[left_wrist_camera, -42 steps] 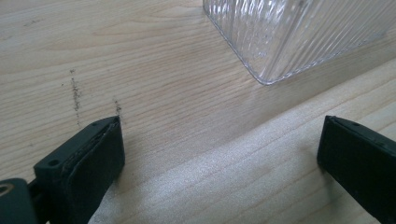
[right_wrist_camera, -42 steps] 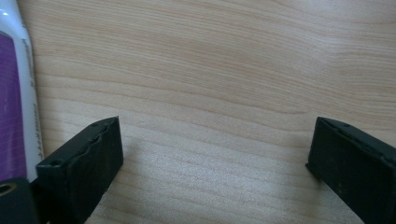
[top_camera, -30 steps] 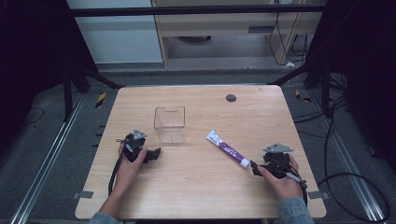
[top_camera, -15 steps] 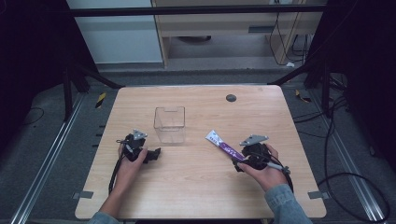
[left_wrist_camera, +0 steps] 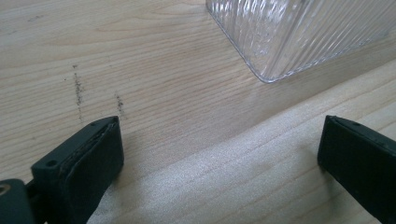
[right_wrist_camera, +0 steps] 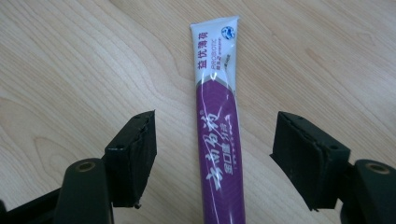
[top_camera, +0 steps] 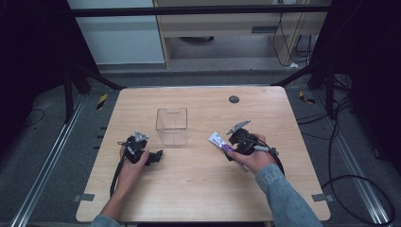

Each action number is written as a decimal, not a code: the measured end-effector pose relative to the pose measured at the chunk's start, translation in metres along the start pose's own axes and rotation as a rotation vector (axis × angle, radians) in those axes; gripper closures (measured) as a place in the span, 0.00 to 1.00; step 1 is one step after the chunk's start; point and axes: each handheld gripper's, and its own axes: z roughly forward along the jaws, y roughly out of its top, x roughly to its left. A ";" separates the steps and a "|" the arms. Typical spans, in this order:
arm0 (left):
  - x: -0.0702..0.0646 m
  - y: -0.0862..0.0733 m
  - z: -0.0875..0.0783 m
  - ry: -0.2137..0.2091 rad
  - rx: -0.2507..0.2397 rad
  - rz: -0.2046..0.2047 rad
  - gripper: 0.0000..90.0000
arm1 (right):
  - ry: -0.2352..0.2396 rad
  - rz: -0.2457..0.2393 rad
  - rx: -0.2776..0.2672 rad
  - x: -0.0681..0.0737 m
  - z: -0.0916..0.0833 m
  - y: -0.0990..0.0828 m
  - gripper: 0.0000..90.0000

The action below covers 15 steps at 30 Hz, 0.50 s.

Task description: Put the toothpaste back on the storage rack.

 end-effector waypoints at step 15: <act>0.000 0.000 0.000 -0.002 0.000 -0.002 0.00 | 0.037 -0.017 0.098 0.000 0.022 0.020 0.33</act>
